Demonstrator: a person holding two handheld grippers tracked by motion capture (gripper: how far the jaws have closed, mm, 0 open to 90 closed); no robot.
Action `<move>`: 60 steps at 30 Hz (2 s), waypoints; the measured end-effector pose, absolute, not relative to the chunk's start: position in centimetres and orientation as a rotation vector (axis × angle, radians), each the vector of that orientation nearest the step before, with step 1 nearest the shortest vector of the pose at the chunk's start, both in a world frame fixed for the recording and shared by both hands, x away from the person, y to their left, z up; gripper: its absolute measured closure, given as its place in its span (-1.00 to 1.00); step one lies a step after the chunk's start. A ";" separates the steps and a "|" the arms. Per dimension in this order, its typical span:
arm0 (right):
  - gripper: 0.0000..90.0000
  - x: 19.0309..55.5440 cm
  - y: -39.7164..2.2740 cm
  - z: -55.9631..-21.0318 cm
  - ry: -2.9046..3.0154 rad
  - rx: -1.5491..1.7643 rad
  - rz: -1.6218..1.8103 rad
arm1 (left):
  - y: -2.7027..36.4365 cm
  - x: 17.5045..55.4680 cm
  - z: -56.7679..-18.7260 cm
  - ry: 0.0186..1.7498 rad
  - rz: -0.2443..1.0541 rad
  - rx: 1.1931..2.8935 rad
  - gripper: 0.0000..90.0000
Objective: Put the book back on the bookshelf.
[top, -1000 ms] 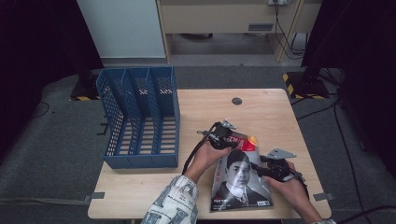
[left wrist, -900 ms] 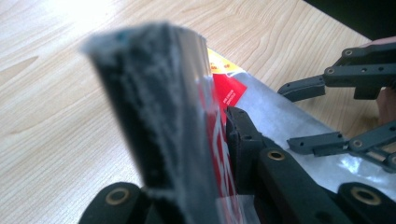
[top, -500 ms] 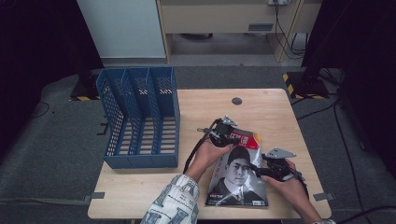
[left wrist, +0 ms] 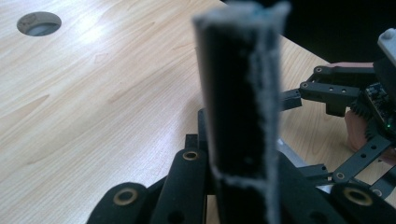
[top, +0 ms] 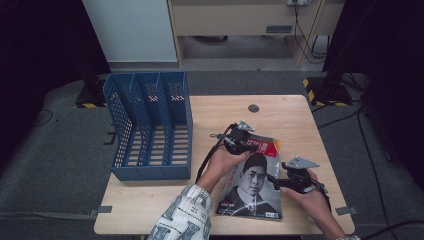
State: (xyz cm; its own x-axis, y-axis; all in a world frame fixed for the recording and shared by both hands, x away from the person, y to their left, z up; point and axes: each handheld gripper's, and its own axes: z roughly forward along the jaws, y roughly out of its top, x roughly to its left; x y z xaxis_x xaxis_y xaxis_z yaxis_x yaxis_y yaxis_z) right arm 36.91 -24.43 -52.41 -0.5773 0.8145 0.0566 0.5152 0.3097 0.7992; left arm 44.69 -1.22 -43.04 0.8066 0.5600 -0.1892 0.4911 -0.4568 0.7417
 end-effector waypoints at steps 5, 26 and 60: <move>-0.60 36.9 -24.4 -52.3 2.243 1.179 1.150 | -1.1 44.6 -42.3 0.763 0.110 2.125 0.92; -0.62 36.6 -24.0 -51.9 2.252 1.129 1.178 | -0.4 44.4 -39.1 0.711 0.147 2.089 0.93; -0.58 36.6 -23.9 -52.2 2.270 1.123 1.152 | 0.2 44.6 -34.0 0.676 0.172 2.033 0.93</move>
